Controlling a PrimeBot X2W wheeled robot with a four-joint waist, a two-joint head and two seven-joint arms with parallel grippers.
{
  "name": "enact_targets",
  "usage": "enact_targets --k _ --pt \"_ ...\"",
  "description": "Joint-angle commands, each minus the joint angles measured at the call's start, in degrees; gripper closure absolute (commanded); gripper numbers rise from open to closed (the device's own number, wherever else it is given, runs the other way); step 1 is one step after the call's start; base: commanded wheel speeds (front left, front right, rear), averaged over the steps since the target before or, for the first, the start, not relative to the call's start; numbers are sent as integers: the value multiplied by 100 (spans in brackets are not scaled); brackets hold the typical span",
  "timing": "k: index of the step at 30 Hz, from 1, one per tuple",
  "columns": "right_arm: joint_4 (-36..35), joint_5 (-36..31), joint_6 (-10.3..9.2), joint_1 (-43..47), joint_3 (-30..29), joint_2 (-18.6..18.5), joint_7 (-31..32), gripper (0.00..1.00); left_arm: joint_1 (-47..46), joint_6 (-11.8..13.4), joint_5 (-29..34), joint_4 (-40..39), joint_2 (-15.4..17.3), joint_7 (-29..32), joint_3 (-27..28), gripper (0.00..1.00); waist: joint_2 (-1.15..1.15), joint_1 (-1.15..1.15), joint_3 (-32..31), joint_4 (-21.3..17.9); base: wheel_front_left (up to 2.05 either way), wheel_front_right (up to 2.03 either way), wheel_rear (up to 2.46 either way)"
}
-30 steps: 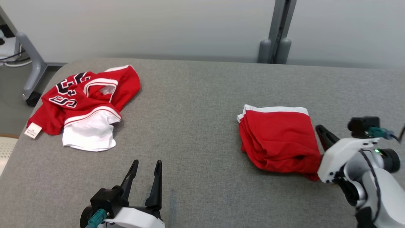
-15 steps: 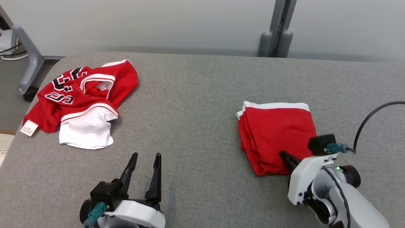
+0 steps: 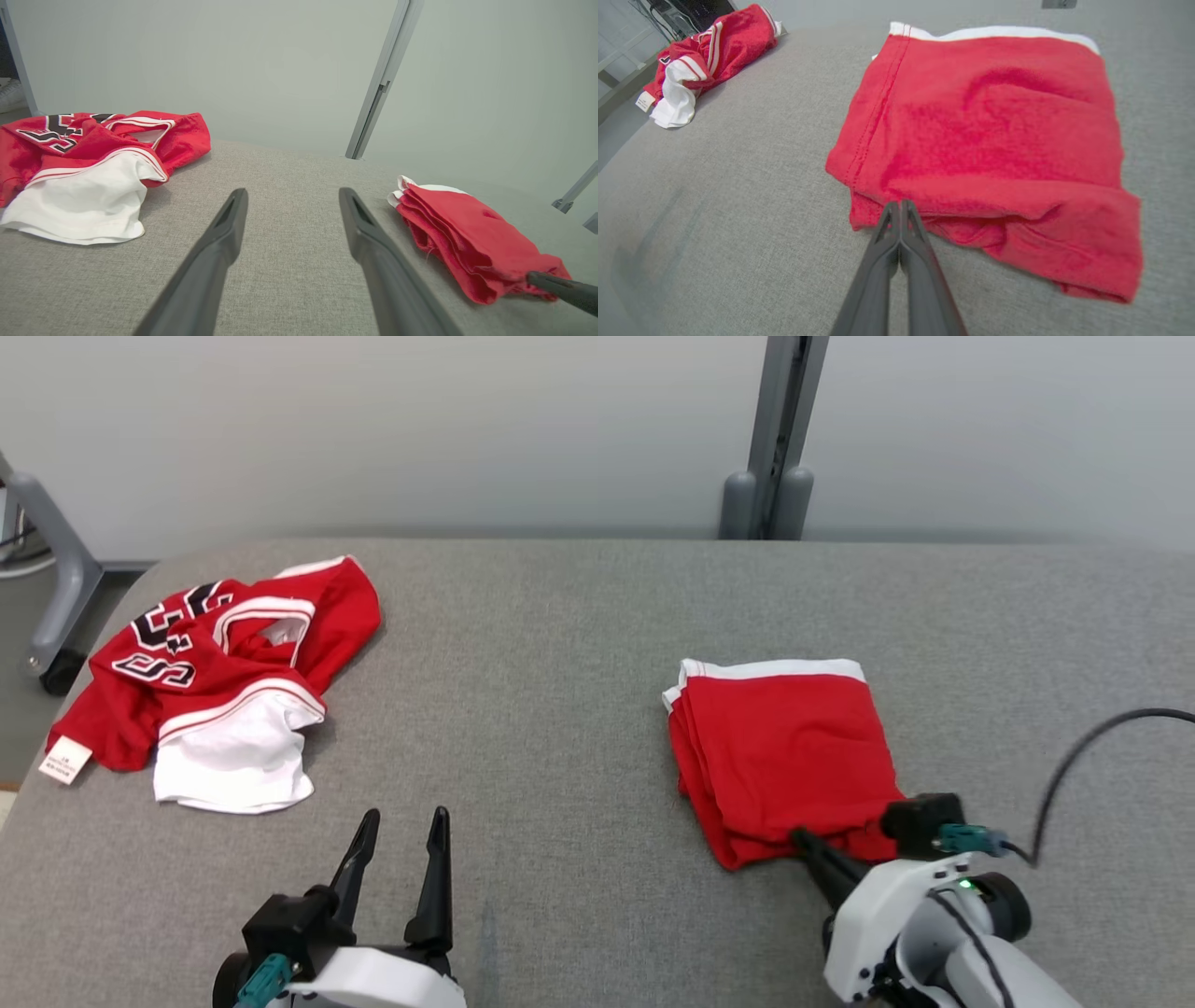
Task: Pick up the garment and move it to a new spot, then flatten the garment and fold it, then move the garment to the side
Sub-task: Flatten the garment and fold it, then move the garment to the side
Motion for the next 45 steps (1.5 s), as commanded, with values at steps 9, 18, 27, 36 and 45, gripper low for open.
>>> enact_targets --k 9,18,27,36,45 --pt "-636 -786 2 565 -1345 -169 -971 47 454 -39 158 -200 73 -27 404 0 0 0 -495 -227 0 0 0" --pt "-1132 -1861 1 1341 -2714 124 -1733 0 758 -159 377 -292 65 -27 789 0 0 0 -598 -231 0 0 0" --pt "-989 -2782 1 1890 -2976 499 -1922 0 696 -397 531 -70 31 -27 976 0 0 0 -624 -324 0 0 0" --pt "-1101 -2704 1 1945 -3070 634 -1921 0 594 -500 641 7 8 -27 1081 0 0 0 -586 -387 0 0 0" --pt "-818 -1336 0 599 -2647 311 -230 0 488 -573 622 7 0 -27 928 0 0 0 -407 -146 0 0 0"
